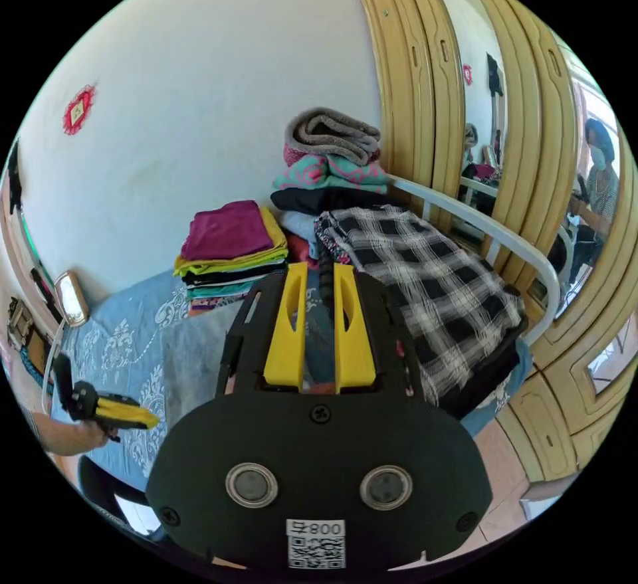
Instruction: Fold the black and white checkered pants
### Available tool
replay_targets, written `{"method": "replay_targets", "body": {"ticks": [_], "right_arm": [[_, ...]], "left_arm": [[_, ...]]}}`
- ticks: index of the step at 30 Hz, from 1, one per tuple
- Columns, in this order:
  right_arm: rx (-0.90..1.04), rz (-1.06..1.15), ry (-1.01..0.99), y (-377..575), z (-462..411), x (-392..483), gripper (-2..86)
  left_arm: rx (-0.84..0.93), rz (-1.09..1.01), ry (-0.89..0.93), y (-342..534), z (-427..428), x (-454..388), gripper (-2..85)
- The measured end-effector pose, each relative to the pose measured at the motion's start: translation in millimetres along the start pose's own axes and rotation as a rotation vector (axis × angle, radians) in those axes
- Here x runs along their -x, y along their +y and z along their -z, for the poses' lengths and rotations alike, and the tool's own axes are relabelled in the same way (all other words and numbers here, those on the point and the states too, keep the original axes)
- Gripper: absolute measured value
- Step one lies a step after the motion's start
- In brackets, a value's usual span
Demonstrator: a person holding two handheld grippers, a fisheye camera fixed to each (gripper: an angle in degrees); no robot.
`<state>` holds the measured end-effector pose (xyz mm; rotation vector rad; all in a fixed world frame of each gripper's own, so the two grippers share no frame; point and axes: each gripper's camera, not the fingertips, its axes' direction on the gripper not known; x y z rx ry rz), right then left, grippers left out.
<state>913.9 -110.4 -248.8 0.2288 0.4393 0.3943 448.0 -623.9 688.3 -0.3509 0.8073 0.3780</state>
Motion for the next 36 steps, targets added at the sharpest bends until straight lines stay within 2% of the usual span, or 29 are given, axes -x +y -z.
{"method": "replay_targets", "body": {"ticks": [5,10,14,20,26,31,36], "right_arm": [[0.042,0.004,0.043,-48,-25,3,7.4],[0.050,0.017,0.089,-85,-40,16,8.6],[0.111,0.024,0.118,-112,-61,25,9.1],[0.170,-0.031,0.229,-134,-78,25,4.5],[0.071,-0.115,0.077,-144,-32,16,1.0],[-0.074,-0.219,-0.153,-149,38,1,0.5],[-0.167,-0.203,-0.276,-167,104,14,0.5]], "left_arm": [[0.267,0.008,-0.058,67,-34,-2,0.1],[0.203,0.090,-0.030,91,-28,4,0.2],[0.181,0.053,-0.066,109,-20,1,0.1],[0.169,0.059,-0.078,134,-7,3,0.2],[0.134,0.079,-0.067,165,11,11,0.2],[0.106,0.119,-0.035,193,27,22,0.1],[0.131,0.192,0.028,216,47,38,0.1]]}}
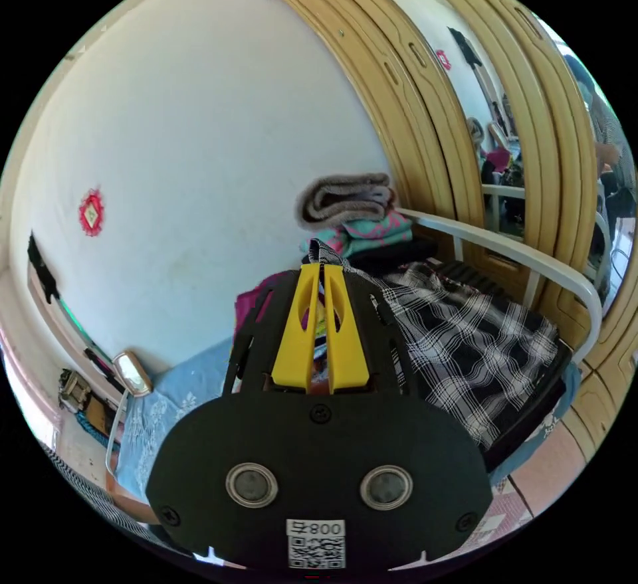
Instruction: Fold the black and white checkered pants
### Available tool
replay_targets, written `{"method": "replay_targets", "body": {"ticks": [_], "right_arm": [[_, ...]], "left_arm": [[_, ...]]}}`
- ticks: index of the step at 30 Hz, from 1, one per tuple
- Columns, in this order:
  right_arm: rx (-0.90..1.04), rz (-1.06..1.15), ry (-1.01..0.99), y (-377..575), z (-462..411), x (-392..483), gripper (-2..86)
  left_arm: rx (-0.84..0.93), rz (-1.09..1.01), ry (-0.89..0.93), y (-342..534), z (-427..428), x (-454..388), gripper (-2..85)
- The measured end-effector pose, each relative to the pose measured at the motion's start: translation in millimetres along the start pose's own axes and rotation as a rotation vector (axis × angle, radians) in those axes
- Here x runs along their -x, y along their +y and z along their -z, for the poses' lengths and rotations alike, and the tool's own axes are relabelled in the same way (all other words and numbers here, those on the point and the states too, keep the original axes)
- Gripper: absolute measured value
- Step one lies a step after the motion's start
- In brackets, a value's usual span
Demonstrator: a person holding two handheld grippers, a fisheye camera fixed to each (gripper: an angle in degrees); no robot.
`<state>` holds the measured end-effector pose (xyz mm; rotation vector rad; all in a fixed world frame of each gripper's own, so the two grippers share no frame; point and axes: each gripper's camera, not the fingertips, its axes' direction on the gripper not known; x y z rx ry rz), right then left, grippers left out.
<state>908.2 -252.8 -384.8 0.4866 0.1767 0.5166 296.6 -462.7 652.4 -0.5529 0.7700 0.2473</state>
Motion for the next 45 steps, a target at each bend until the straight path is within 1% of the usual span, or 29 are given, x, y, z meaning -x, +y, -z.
{"method": "replay_targets", "body": {"ticks": [1,3,5,10,21,26,29,34,36,39,41,44,45], "right_arm": [[-0.010,0.014,-0.033,-7,12,13,0.5],[-0.024,0.041,-0.086,-17,29,35,0.5],[-0.030,0.071,-0.134,-26,44,59,0.5],[-0.040,0.172,-0.261,-49,85,143,0.5],[-0.045,0.277,-0.516,-64,148,307,0.4],[-0.055,0.291,-0.626,-64,175,367,0.4],[-0.061,0.285,-0.680,-64,190,397,0.4],[-0.040,0.253,-0.777,-62,202,438,0.7],[-0.024,0.226,-0.849,-57,203,455,1.1],[0.006,0.205,-0.952,-44,201,477,1.7],[0.037,0.203,-1.013,-35,199,493,1.8],[0.088,0.204,-1.097,-16,192,518,1.8],[0.108,0.199,-1.131,-8,189,527,1.9]], "left_arm": [[0.007,0.024,0.051,6,6,6,0.1],[-0.034,0.066,0.169,21,18,17,0.1],[-0.111,0.112,0.305,44,39,30,0.1],[-0.227,0.151,0.333,98,96,44,0.2],[-0.526,0.186,0.315,244,241,53,0.8],[-0.636,0.192,0.276,318,297,44,2.3],[-0.673,0.203,0.265,357,321,39,3.1],[-0.730,0.249,0.242,416,348,34,5.2],[-0.752,0.279,0.224,439,357,33,6.7],[-0.779,0.331,0.117,476,373,28,10.1],[-0.811,0.373,-0.002,507,389,23,12.6],[-0.830,0.435,-0.153,540,404,21,14.0],[-0.827,0.444,-0.172,544,406,22,14.0]]}}
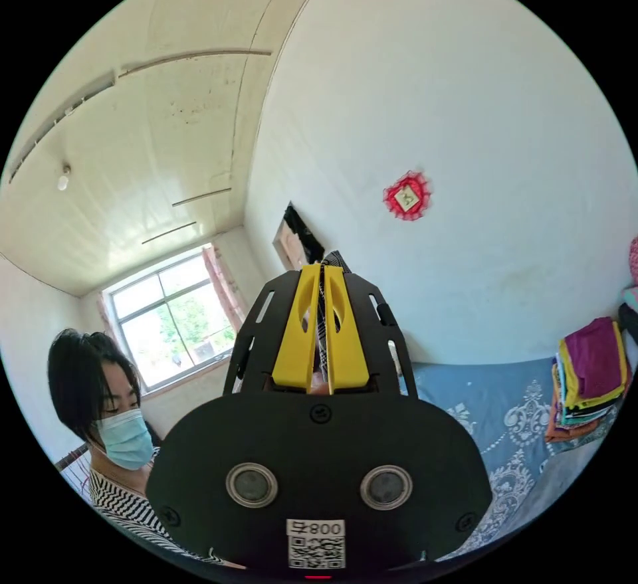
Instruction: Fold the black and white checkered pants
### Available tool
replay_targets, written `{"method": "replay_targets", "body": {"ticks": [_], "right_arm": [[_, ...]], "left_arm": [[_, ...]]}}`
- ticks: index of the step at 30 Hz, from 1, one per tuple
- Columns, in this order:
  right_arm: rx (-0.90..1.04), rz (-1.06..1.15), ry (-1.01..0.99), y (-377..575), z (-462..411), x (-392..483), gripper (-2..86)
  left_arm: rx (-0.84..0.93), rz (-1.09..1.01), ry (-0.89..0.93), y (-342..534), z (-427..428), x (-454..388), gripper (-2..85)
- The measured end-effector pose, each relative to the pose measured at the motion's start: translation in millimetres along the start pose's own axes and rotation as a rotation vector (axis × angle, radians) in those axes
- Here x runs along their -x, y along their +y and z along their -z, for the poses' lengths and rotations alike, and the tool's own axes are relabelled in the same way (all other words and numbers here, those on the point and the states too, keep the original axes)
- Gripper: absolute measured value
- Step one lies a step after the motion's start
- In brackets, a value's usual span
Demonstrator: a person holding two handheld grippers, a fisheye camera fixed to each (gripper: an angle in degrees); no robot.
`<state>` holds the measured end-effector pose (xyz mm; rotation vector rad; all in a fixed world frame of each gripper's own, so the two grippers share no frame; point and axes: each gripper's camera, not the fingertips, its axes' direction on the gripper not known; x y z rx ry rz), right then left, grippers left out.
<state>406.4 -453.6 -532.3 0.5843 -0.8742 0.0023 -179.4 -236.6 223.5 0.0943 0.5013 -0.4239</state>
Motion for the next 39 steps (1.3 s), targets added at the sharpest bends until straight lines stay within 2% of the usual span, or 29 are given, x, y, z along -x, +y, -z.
{"method": "replay_targets", "body": {"ticks": [3,8,11,15,28,34,39], "right_arm": [[0.034,-0.024,-0.076,14,-28,5,1.9],[0.100,-0.032,-0.084,28,-65,18,2.5],[0.128,-0.023,-0.060,34,-79,27,3.0],[0.148,-0.005,-0.003,41,-88,36,3.1],[0.102,-0.034,0.091,60,-74,4,2.4],[0.101,-0.078,0.098,80,-76,-30,1.7],[0.110,-0.119,0.102,106,-77,-70,0.7]], "left_arm": [[0.039,0.009,-0.028,0,3,16,14.1],[0.140,-0.052,0.187,-19,-26,18,12.7],[0.222,-0.123,0.245,-26,-48,-3,11.4],[0.249,-0.146,0.337,-32,-63,-28,10.3],[0.332,-0.282,0.216,-38,-41,-48,9.1],[0.399,-0.233,0.200,-17,-26,-31,1.7],[0.375,-0.201,0.159,5,32,3,0.4]]}}
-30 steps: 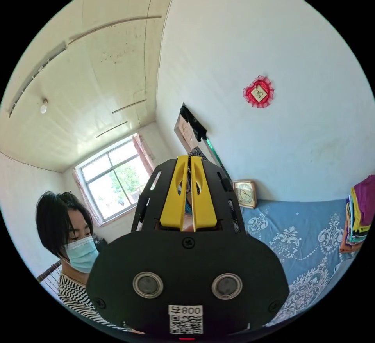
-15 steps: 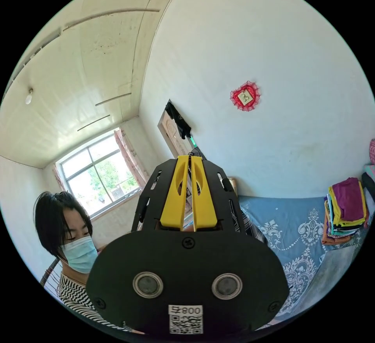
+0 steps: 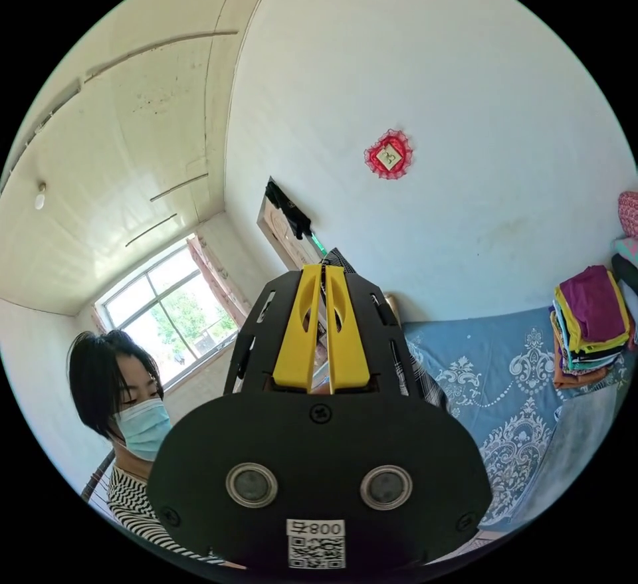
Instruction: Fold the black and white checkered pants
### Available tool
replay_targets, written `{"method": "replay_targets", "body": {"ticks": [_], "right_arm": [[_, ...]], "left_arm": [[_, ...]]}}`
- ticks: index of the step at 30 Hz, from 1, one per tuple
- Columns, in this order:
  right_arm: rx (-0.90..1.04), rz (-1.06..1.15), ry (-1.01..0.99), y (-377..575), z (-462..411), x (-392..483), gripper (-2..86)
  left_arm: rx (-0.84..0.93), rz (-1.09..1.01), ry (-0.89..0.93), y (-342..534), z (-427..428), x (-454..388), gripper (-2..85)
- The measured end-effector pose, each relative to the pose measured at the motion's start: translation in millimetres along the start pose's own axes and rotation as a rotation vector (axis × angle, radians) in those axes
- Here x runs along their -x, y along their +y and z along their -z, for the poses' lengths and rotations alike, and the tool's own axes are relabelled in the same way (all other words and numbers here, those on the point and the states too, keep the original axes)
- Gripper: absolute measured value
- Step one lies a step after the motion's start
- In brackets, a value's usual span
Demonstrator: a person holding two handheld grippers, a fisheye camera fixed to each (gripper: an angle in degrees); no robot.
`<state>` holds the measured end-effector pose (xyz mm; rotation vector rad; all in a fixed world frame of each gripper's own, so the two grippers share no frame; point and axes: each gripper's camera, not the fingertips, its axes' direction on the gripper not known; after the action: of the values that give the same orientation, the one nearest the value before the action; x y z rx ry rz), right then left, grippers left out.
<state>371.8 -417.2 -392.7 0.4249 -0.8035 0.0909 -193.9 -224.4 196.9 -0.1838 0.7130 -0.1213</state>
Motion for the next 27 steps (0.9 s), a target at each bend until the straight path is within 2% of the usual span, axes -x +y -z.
{"method": "replay_targets", "body": {"ticks": [5,10,13,16,23,27], "right_arm": [[0.009,-0.024,0.050,28,5,-44,0.6],[0.071,-0.191,0.151,69,-14,-131,0.5],[0.114,-0.379,0.118,107,-55,-214,0.5],[0.061,-0.460,0.018,119,-89,-256,0.4],[0.102,-0.253,0.030,87,-136,-258,0.4],[0.256,-0.277,0.118,124,-168,-302,0.3]], "left_arm": [[-0.140,0.131,-0.148,75,115,42,0.2],[-0.170,0.249,-0.372,106,198,82,0.2],[-0.178,0.279,-0.472,100,239,102,0.2],[-0.263,0.266,-0.554,85,294,107,0.1],[-0.398,0.078,-0.781,92,404,69,0.1],[-0.328,0.156,-0.746,143,398,84,0.1]]}}
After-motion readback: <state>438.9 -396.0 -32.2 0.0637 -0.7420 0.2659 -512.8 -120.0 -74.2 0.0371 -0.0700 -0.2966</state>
